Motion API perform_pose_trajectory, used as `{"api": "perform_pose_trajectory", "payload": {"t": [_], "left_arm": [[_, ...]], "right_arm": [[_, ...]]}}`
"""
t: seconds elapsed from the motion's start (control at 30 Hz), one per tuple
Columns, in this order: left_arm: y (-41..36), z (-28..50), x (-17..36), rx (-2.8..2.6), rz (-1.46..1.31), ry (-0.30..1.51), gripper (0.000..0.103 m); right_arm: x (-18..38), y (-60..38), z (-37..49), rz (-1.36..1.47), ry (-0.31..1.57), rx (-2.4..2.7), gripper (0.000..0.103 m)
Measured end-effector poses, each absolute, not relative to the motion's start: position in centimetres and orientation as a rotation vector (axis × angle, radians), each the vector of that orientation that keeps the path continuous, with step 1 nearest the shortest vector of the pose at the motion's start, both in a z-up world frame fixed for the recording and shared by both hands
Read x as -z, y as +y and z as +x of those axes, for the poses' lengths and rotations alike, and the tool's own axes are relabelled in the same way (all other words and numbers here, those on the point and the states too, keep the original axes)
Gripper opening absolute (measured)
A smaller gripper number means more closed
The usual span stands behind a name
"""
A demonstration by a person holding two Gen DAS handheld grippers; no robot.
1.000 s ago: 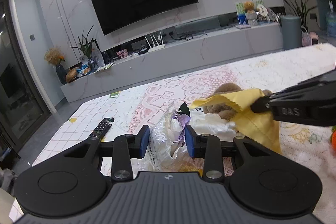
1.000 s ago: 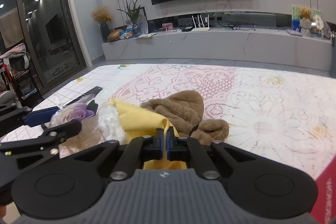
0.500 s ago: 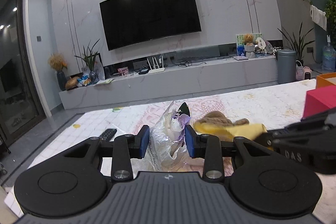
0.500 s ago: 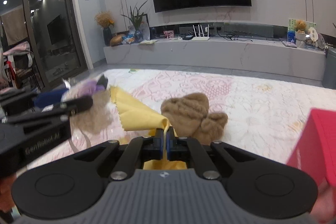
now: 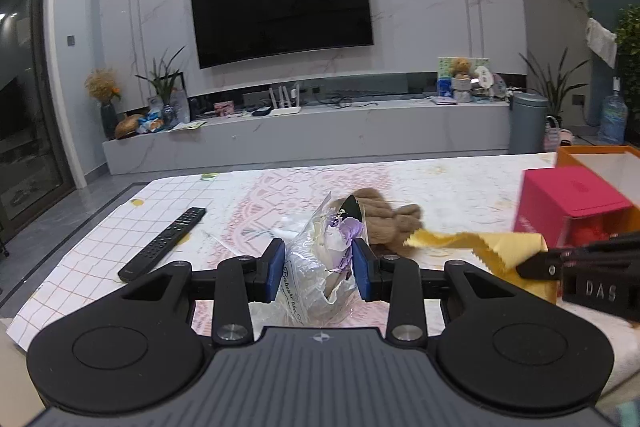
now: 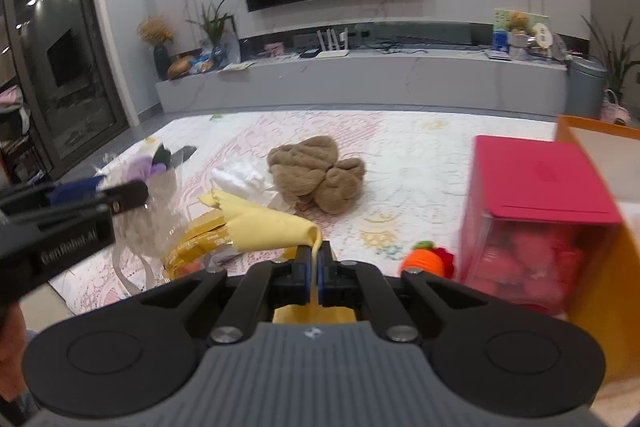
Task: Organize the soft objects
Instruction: 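Carry plastic bag and yellow cloth into the white box and release both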
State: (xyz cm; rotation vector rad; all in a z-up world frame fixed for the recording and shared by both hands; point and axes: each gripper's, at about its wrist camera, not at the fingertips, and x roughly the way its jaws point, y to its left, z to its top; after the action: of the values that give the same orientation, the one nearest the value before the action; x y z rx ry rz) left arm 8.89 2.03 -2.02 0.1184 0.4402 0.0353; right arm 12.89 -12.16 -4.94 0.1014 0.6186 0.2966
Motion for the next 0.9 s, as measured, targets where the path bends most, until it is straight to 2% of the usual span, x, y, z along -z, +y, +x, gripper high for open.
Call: {"api": "perform_pose_trajectory", "payload": {"t": [0.57,0.9], "left_arm": [[-10.1,6.1,-1.2,0.26,0.174,0.35,0.04],[-18.6,9.1,-3.8,0.512,0.178,0.384,0.04]], "right_arm": [[-0.2,-23.4,5.2,0.199,0.492,-0.11,0.0],[-0.3,-32.3,5.7,0.234,0.538,0.012,0.0]]}}
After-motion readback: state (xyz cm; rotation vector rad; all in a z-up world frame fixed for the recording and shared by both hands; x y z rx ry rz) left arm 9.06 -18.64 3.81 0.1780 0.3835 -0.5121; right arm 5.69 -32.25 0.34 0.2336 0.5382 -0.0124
